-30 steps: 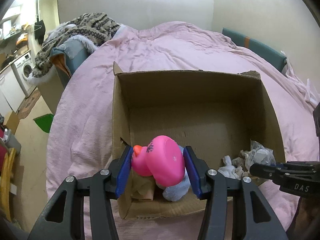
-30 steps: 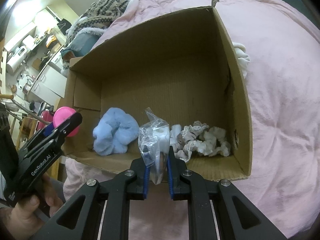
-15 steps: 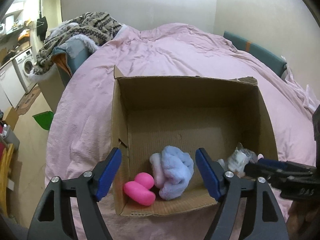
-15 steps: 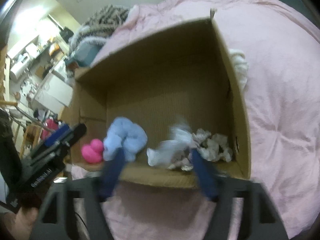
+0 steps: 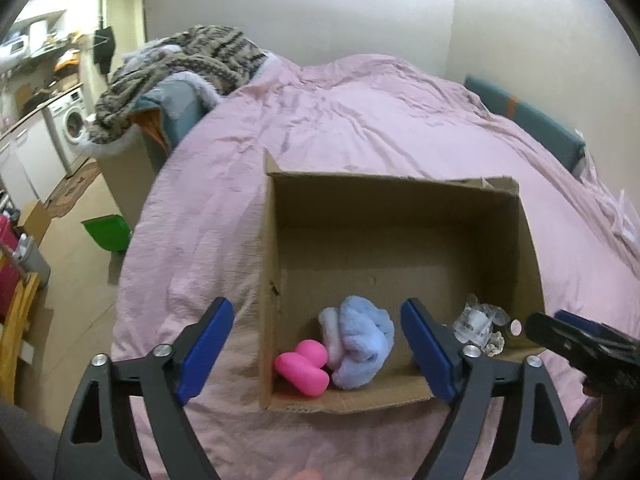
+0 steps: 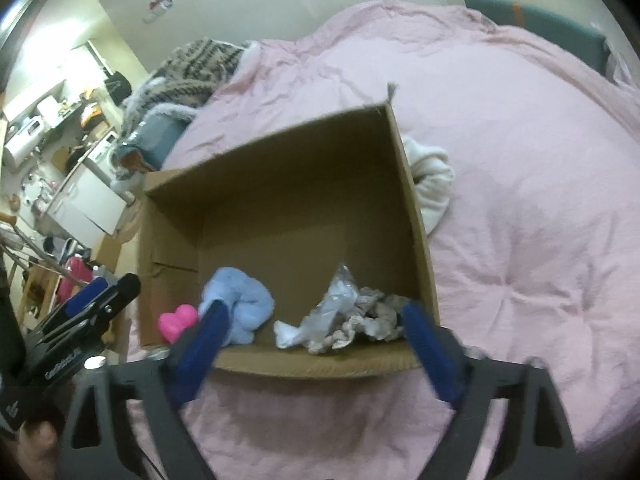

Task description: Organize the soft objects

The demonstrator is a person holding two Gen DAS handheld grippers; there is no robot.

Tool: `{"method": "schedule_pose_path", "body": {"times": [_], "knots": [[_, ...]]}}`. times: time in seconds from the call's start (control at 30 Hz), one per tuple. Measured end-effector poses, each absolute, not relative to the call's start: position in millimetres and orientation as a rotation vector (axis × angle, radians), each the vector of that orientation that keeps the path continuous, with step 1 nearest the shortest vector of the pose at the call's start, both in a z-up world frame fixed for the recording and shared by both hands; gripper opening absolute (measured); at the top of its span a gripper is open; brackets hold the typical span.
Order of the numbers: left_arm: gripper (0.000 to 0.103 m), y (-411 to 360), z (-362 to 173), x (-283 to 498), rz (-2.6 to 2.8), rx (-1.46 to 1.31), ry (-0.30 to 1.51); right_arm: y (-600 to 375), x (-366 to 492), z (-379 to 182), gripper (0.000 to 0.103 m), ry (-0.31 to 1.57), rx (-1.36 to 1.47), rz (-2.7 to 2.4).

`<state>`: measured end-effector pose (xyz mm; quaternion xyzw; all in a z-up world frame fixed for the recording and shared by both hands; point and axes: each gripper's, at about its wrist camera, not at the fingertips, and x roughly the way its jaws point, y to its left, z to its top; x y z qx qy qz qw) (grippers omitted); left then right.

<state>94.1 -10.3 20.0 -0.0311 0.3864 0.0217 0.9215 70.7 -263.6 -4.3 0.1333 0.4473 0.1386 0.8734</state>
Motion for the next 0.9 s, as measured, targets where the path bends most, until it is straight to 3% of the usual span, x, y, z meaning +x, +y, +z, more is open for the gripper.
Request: {"method": "schedule_pose_path", "body": {"times": [0.3, 0.9], "knots": [[0.102, 14.0, 48.8, 53.6, 0.066, -0.143, 0.749, -259.1, 34.3, 28.6, 0.103, 0.836, 0.221, 0.306], [0.102, 26.5, 52.2, -2.8, 0.119, -0.090, 0.727, -246.4, -8.4, 25.7, 0.103, 0.783, 0.114, 0.254]]}}
